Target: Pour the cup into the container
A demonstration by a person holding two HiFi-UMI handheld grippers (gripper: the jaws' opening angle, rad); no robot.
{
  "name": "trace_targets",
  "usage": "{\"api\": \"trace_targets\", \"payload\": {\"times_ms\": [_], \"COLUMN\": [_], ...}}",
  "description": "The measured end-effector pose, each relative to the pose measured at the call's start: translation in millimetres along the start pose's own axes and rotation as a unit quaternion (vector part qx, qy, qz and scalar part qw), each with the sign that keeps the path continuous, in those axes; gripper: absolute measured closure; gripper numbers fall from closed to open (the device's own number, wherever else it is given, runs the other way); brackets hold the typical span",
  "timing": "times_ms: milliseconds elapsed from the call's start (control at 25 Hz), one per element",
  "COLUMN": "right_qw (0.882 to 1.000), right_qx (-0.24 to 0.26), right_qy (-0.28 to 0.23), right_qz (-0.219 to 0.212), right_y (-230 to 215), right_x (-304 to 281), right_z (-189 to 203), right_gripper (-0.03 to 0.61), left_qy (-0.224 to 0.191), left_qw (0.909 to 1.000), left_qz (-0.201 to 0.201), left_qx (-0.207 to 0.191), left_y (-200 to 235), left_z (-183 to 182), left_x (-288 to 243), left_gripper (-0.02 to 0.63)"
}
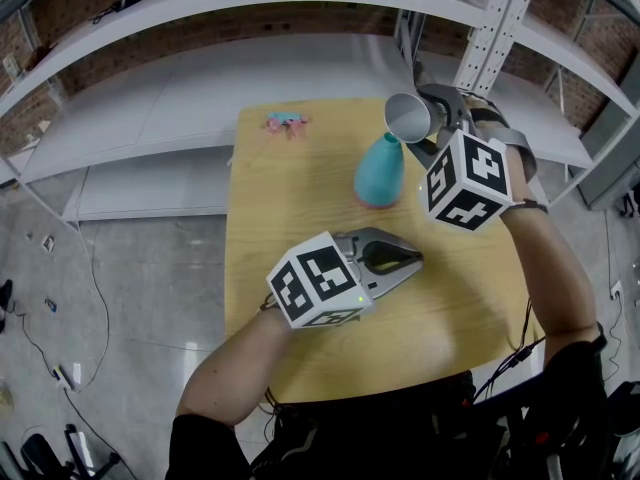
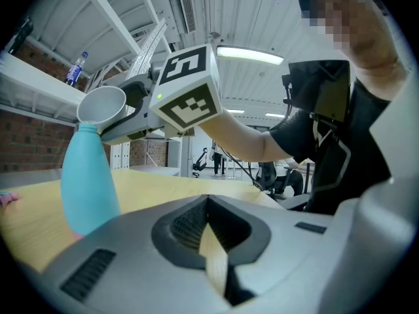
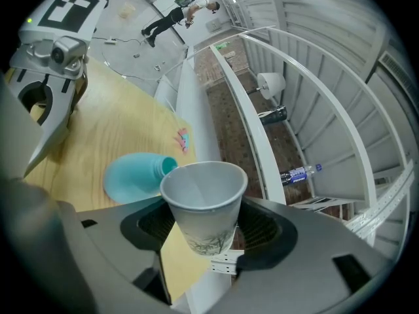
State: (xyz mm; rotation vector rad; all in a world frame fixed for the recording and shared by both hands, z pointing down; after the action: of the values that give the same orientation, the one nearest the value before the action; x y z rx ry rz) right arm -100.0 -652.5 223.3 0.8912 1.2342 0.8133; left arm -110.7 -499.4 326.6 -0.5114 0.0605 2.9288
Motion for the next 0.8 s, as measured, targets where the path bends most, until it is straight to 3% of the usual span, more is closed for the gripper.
{"api": "trace_targets", "payload": {"times_ms": [800], "right_qw": [1.0], "right_qx": [0.005], "right_qy": [-0.004], "right_qz": [0.007], "right_y": [1.2], "right_x": [1.3], "right_z": [0.7], "right_gripper": [0.278], "left_qy": [0.003], "left_qw": [1.0], "left_qz": [0.003], "left_qx": [-0.001], "left_y": [-0.6], "left_z": [0.5], "left_x": [0.5], "left_gripper": [0.612]}}
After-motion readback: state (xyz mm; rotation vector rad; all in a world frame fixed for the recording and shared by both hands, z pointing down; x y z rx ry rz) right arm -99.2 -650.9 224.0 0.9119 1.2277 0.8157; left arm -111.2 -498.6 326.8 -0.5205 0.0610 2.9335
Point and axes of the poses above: the fingertips, and each gripper's own axes: x backward along the fingers, y to its left, z out of its underside, the point moved 4 cm from there along x, backward along the fingers, and after that the axes turned 7 degrees about y, right-handed, at the moved point
